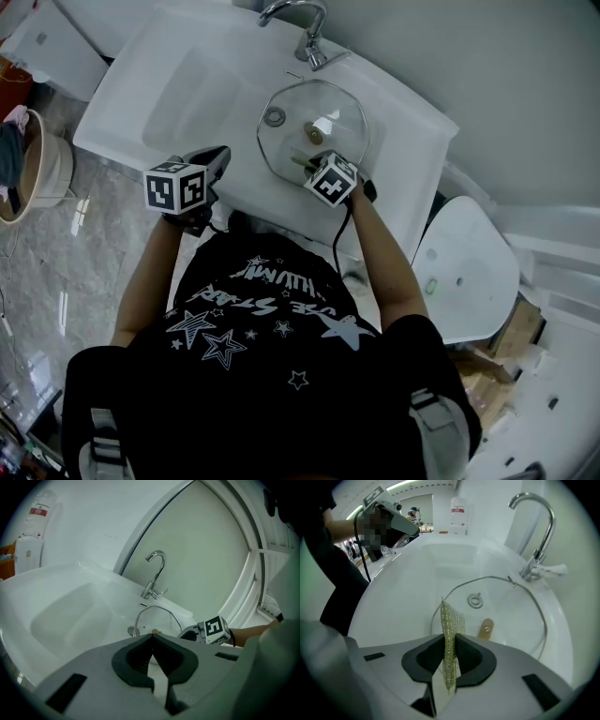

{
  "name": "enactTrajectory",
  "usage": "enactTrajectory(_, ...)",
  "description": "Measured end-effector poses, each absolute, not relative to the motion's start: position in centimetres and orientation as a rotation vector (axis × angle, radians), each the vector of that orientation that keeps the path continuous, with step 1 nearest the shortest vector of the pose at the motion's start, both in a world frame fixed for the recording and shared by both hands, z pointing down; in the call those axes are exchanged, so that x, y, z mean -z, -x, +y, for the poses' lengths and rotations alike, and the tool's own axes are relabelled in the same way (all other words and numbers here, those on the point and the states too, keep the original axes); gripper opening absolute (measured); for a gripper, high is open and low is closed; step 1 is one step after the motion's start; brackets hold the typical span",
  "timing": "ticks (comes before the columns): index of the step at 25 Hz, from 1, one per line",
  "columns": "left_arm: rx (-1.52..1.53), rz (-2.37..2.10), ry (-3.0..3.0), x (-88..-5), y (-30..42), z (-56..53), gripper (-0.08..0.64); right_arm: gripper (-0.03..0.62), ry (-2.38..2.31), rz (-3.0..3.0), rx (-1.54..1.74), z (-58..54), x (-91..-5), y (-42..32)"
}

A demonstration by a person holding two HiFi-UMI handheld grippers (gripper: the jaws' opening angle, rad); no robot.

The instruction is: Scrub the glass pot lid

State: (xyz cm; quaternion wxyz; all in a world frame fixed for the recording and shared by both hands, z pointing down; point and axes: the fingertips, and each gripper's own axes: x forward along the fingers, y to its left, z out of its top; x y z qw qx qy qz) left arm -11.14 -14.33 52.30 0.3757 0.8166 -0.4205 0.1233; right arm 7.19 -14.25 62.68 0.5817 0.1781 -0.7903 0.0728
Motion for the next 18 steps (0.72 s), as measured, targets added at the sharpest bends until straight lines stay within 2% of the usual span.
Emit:
enactTrajectory(10,-0.302,-1.074,-2.092,-52.1,10.7,-14.8,0.008,0.064,-0.541,-1.713,0.408,-23.5,-57.0,-9.7)
enactTrajectory(18,-0.295,-1.1,-2.067,-52.0,11.5,-15.5,0.008,0.064,-0.482,-1.6,0.618,-27.6,-57.6,-9.4)
